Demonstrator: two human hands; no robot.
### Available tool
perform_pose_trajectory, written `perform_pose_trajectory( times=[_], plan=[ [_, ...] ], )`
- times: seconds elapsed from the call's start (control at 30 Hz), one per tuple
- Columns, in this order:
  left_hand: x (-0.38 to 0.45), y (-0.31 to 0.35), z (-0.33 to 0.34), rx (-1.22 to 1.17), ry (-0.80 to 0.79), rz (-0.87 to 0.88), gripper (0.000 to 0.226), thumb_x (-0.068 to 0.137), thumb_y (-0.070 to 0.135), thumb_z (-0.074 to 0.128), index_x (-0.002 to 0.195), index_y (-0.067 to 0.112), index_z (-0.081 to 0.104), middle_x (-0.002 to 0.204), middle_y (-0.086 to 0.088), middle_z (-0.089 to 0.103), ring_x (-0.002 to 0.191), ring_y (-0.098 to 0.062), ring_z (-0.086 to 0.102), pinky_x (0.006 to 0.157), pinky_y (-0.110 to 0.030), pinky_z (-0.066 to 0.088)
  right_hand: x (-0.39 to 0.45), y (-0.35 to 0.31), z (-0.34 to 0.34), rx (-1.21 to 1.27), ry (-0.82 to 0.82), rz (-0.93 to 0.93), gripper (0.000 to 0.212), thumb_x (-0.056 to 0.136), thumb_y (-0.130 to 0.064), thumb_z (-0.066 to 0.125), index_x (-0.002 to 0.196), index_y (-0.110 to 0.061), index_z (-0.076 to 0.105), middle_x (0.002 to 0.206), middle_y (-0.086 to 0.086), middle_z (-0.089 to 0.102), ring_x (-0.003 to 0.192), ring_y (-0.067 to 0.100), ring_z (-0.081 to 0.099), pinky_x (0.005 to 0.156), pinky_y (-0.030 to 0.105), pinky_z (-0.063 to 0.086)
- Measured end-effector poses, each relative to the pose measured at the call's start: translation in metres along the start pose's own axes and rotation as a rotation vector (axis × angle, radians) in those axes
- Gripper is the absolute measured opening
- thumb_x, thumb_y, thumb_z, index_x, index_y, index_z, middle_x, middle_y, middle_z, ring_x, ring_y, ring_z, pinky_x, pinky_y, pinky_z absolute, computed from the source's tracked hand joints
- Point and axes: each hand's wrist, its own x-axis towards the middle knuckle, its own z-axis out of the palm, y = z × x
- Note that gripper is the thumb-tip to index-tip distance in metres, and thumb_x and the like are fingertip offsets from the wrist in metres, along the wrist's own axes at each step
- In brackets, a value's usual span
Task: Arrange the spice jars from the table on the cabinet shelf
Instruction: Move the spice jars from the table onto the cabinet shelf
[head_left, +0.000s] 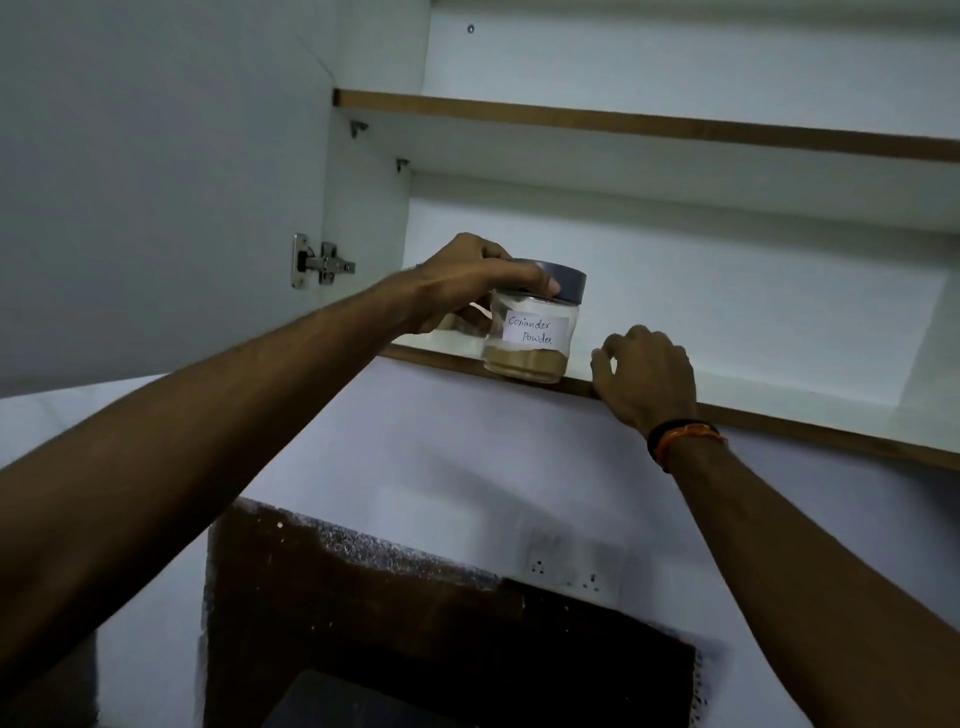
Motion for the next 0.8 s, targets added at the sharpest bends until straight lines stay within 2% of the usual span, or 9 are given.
perform_pose_trajectory(
  times=[0.17,0.3,0.53,0.67,0.8],
  plan=[
    [0.042,-0.010,-0.012,0.021,0.012,0.013,0.048,0.069,0.043,0.085,0.104,0.012,0.072,0.097,-0.008,0.077,0.092,-0.025,0.074,0.066,-0.030,0.058,0.004,0.010,0.025,-0.018,-0.066,0.030,0.049,0.101,-0.039,0.037,0.078,-0.010,0.069,0.083,0.008,0.063,0.075,0.029,0.061,0.067,0.034,0.043],
    [0.079,-0.024,-0.018,0.055,0.006,0.013,0.051,0.071,0.045,0.084,0.110,0.015,0.069,0.102,-0.005,0.074,0.092,-0.021,0.074,0.067,-0.028,0.059,0.005,0.008,0.037,-0.106,-0.028,0.077,0.050,0.097,-0.044,0.036,0.066,-0.019,0.066,0.064,-0.001,0.062,0.057,0.019,0.052,0.054,0.026,0.036],
    [0.125,-0.059,-0.008,0.069,-0.038,-0.026,0.046,0.075,0.039,0.083,0.113,0.016,0.069,0.105,-0.006,0.073,0.096,-0.024,0.072,0.071,-0.034,0.063,0.004,0.011,0.045,-0.115,0.043,0.107,0.045,0.093,-0.039,0.041,0.057,-0.017,0.058,0.053,-0.001,0.052,0.049,0.019,0.047,0.052,0.024,0.034],
    [0.145,-0.080,0.001,0.088,-0.074,-0.067,0.049,0.067,0.044,0.085,0.106,0.021,0.068,0.104,-0.002,0.073,0.098,-0.021,0.070,0.068,-0.029,0.061,0.004,0.009,0.047,-0.109,0.116,0.112,0.045,0.086,-0.039,0.036,0.052,-0.017,0.055,0.047,-0.002,0.046,0.044,0.018,0.039,0.049,0.022,0.026],
    [0.165,-0.096,0.011,0.082,-0.087,-0.080,0.039,0.073,0.039,0.084,0.104,0.023,0.066,0.105,-0.001,0.072,0.097,-0.018,0.068,0.062,-0.024,0.059,0.003,0.010,0.050,-0.104,0.163,0.103,0.043,0.085,-0.038,0.039,0.050,-0.017,0.054,0.045,-0.003,0.041,0.042,0.015,0.032,0.049,0.019,0.017]
  ],
)
